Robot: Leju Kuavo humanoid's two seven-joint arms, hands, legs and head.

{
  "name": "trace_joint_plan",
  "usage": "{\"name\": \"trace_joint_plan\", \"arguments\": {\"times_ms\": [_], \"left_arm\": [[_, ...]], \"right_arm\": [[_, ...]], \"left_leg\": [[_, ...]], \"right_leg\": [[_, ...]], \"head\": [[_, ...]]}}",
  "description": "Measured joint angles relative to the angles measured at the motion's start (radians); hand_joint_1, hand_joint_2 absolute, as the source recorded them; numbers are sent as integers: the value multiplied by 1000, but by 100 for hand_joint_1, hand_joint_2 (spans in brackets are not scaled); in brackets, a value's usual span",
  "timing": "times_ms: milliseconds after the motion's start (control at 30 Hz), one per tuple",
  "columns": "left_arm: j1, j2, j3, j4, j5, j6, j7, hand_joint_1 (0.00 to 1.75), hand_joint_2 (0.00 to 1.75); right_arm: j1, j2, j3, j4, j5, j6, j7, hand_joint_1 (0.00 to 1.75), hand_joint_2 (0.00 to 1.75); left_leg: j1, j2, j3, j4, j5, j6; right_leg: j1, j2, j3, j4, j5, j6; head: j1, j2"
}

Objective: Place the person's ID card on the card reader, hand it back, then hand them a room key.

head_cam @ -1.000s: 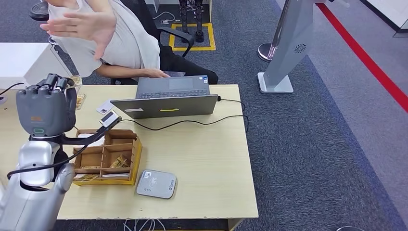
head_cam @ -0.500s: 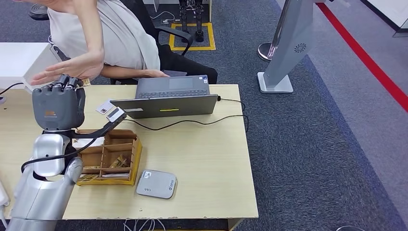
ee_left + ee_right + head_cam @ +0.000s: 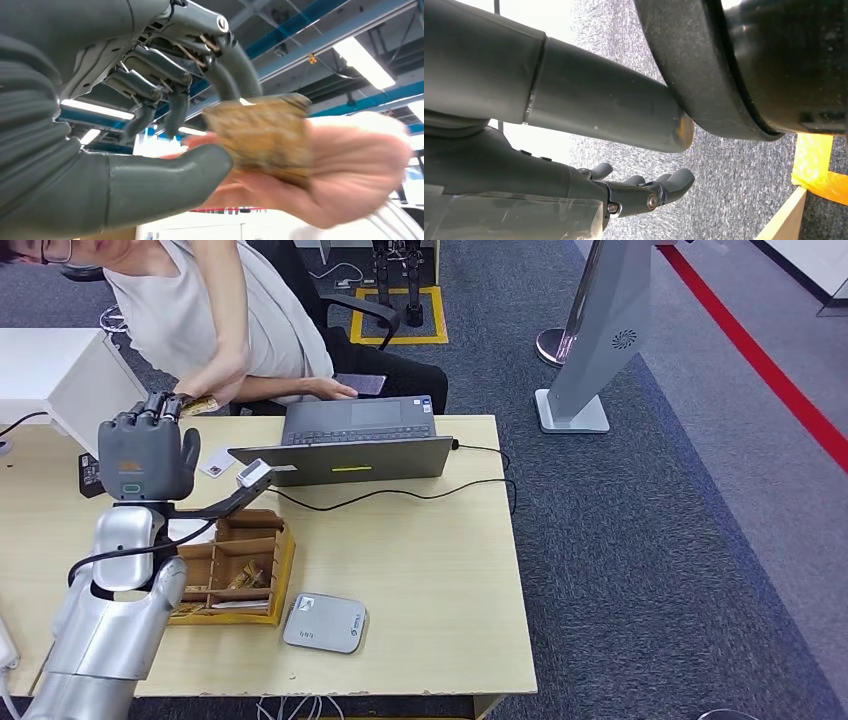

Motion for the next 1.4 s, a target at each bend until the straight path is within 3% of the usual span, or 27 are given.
{"name": "trace_joint_plan", "arguments": {"times_ms": [467, 800, 900, 1067, 1200, 1400], "left_arm": [[55, 2, 60, -76, 71, -49, -36, 0, 175], [177, 90, 116, -210, 125, -33, -76, 0, 175], [289, 157, 188, -305, 199, 7, -106, 0, 175], [491, 231, 419, -430, 336, 59, -209, 0, 175], [552, 243, 509, -474, 330, 56, -233, 0, 175], [579, 244, 560, -502, 323, 53, -234, 0, 175]], "right_arm": [[1, -1, 0, 0, -4, -5, 1, 0, 0], [9, -2, -6, 1, -44, -10, 29, 0, 0], [14, -1, -15, 1, -59, -14, 42, 0, 0], [20, -1, -29, 1, -72, -19, 49, 0, 0], [21, -1, -34, 1, -72, -19, 49, 0, 0], [22, 0, -41, 1, -72, -18, 49, 0, 0]], "left_leg": [[0, 0, 0, 0, 0, 0], [0, 2, -1, -1, 0, 0], [0, 8, 0, -1, -2, -2], [2, 7, 0, -1, -3, -3], [2, 1, -1, -1, -3, -3], [2, 2, -1, -1, -3, -3]], "right_leg": [[0, 0, 0, 0, 0, 0], [0, 2, 1, 1, 0, 0], [0, 8, 0, 1, -1, 0], [0, 6, -5, 1, -4, -3], [0, 0, -4, 1, -6, -4], [0, 0, -3, 1, -4, -2]], "head": [[0, 0], [0, 0], [0, 0], [-1, 0], [-1, 0], [-1, 0]]}}
